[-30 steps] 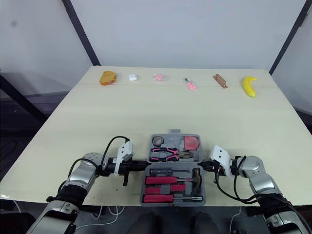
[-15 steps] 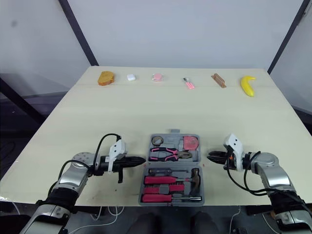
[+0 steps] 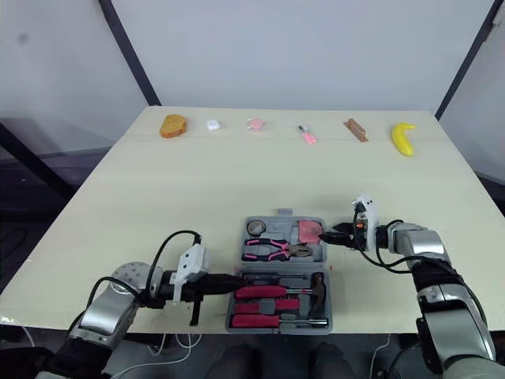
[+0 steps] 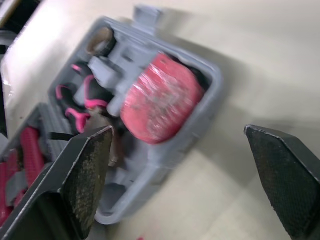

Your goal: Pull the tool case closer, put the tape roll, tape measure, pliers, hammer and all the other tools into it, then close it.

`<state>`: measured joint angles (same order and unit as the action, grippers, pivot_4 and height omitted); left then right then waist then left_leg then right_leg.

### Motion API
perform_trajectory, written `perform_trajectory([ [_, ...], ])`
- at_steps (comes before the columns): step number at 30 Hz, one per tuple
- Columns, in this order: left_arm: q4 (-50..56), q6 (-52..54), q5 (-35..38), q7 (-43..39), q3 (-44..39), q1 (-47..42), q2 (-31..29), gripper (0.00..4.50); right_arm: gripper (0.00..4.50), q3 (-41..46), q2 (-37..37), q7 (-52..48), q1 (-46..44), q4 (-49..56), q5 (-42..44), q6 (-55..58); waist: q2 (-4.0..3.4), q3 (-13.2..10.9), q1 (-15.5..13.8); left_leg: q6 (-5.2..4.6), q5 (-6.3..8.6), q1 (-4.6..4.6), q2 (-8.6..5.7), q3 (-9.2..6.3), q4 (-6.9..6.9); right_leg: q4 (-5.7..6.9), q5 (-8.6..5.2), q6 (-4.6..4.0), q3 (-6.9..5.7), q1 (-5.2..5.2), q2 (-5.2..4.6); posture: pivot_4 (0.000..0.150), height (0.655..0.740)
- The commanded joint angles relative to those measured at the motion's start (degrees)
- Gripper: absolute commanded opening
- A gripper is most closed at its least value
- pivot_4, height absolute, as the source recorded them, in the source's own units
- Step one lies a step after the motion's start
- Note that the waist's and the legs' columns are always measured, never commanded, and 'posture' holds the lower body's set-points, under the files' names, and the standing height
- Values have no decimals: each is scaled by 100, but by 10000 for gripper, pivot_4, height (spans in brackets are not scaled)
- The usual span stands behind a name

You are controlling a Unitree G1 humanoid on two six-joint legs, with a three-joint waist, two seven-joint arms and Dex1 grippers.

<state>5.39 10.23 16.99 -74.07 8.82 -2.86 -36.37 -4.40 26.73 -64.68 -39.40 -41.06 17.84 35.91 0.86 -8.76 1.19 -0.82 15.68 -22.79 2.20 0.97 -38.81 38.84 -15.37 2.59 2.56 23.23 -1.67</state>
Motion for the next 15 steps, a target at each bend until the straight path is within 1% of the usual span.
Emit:
perform_trajectory([
  [1,324,207,61,-104,204,164,-183,0,44039,18,-145,-79,-373,-463,-95,-18,-1,0,46,0,0,4,2,0,3,2,0,-1,1,0,4,1500,7400],
  [4,386,439,58,-28,340,199,-212,0,44039,-42,-284,-167,-563,-693,-185,-42,-1,-1,92,0,0,4,2,-1,11,1,0,-1,0,0,5,1500,7400],
  [10,-140,90,-559,240,703,12,-164,0,44039,75,-607,-255,-834,-1147,-237,-220,-2,-1,123,0,0,7,2,-3,15,0,0,-1,2,1,5,1500,7400],
  [12,-291,-25,-651,245,782,-31,-135,0,44039,199,-711,-209,-906,-1325,-185,-268,-2,0,119,0,0,8,2,-3,19,-1,0,-1,3,1,4,1500,7400],
  [15,-514,-167,-794,310,902,-47,-81,0,44039,148,-789,-306,-959,-1560,-328,-483,-3,1,126,0,0,15,2,3,22,-1,0,-1,11,1,2,1500,7400],
])
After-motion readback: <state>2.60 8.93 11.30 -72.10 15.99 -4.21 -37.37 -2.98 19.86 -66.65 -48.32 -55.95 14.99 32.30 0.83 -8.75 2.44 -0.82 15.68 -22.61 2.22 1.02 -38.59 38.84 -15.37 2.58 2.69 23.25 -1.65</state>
